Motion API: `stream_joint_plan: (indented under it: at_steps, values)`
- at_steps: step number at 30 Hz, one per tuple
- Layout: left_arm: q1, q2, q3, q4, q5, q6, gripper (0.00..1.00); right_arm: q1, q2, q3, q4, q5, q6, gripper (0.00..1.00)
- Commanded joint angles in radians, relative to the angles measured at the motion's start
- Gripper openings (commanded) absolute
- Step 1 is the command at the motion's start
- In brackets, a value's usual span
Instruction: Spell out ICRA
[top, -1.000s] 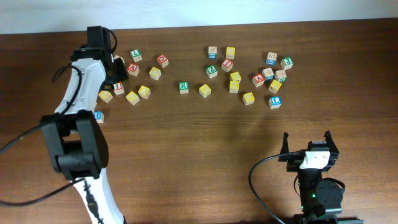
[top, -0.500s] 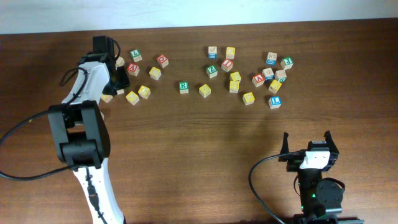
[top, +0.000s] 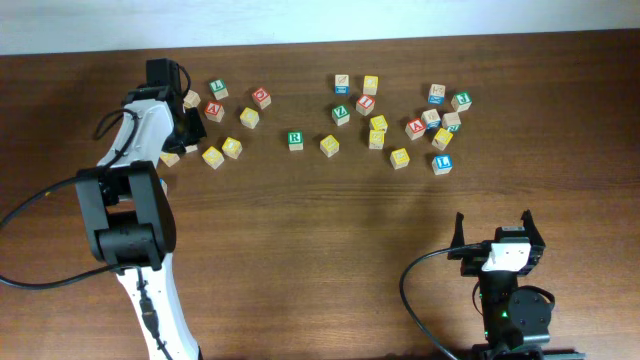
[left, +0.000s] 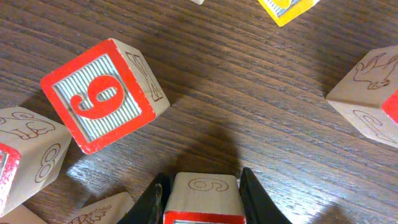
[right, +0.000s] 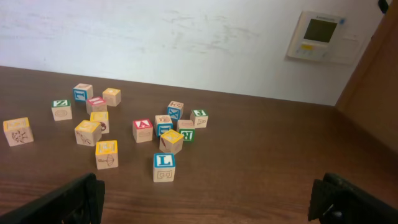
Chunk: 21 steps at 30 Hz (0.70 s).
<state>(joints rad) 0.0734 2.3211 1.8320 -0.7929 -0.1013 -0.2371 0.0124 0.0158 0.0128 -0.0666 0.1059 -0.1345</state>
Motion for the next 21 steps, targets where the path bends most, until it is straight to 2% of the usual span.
stream_joint_plan:
  at_steps: [1, 4, 6, 9, 10, 13, 19, 21]
  values:
    - [0.004, 0.018, 0.068, -0.053, 0.008, -0.001, 0.19, -0.007, -0.008, -0.007, -0.004, 0.011, 0.000, 0.99]
    - [0.003, 0.018, 0.200, -0.182, 0.018, -0.001, 0.20, -0.007, -0.008, -0.007, -0.004, 0.011, 0.000, 0.98]
    - [0.004, 0.018, 0.309, -0.285, 0.079, -0.001, 0.20, -0.007, -0.008, -0.007, -0.004, 0.011, 0.000, 0.98]
    - [0.003, 0.018, 0.447, -0.435, 0.299, -0.001, 0.20, -0.007, -0.008, -0.007, -0.004, 0.011, 0.000, 0.98]
    - [0.001, 0.018, 0.467, -0.478, 0.397, -0.001, 0.20, -0.007, -0.008, -0.007, -0.004, 0.011, 0.000, 0.98]
    - [-0.014, 0.018, 0.469, -0.577, 0.552, -0.001, 0.19, -0.007, -0.008, -0.007, -0.004, 0.011, 0.000, 0.98]
    - [-0.145, 0.018, 0.466, -0.833, 0.552, 0.073, 0.20, -0.007, -0.008, -0.007, -0.004, 0.011, 0.000, 0.98]
    - [-0.209, 0.018, 0.456, -0.871, 0.534, 0.075, 0.19, -0.007, -0.008, -0.007, -0.004, 0.011, 0.000, 0.98]
